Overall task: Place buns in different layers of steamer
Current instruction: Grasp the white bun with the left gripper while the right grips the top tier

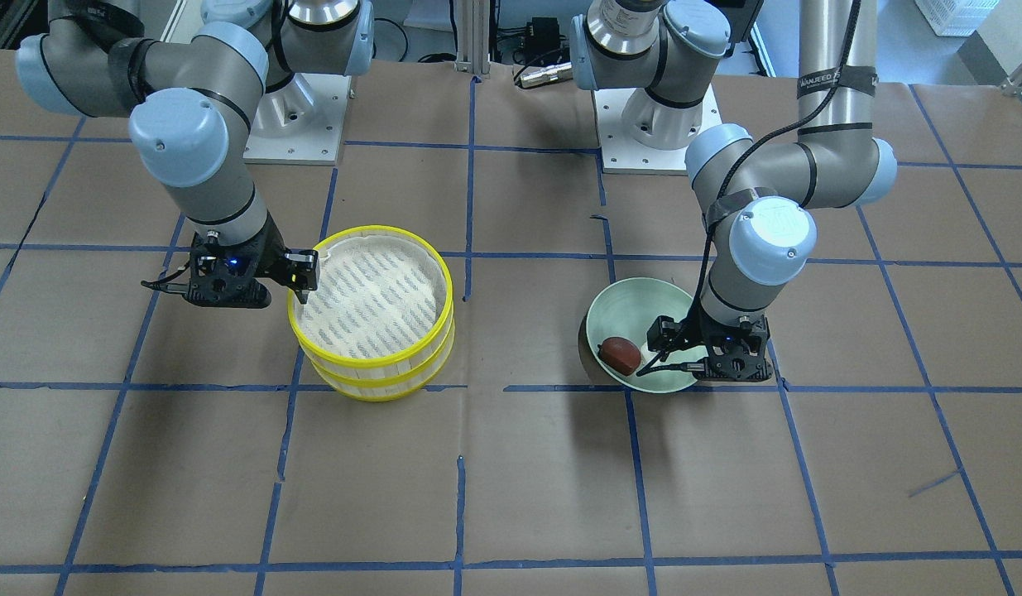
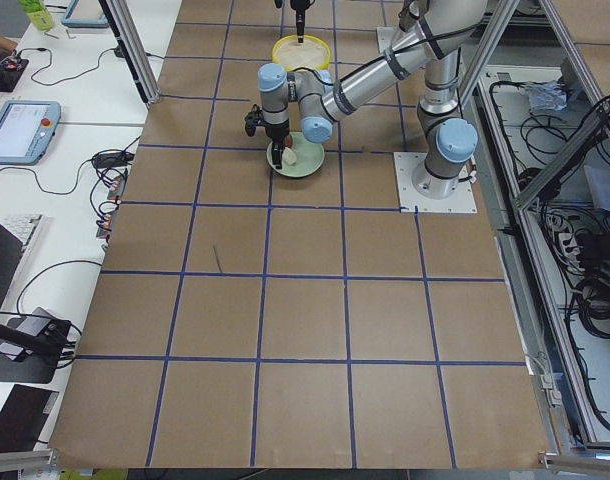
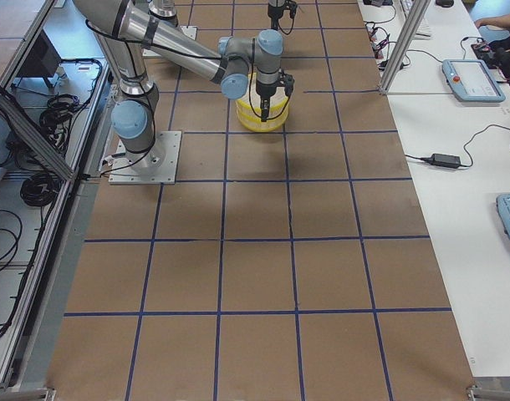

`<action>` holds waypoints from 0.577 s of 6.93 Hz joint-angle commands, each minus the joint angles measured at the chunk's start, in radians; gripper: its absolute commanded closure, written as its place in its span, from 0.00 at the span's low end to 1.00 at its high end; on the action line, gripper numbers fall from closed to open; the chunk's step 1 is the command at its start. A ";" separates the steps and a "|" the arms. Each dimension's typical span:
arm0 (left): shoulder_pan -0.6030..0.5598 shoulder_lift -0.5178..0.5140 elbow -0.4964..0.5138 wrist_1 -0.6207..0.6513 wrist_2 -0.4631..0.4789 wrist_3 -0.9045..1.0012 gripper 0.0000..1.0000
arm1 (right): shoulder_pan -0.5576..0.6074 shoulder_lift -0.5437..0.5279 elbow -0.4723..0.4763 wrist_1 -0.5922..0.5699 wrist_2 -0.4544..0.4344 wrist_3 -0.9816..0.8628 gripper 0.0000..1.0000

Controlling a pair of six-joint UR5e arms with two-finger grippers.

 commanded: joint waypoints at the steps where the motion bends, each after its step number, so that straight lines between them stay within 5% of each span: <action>1: -0.006 0.016 0.040 -0.039 0.000 -0.011 0.00 | 0.002 0.001 -0.003 0.001 0.002 -0.002 0.90; 4: -0.044 0.044 0.024 -0.117 -0.081 -0.137 0.00 | 0.012 -0.001 -0.006 -0.001 0.018 -0.001 0.91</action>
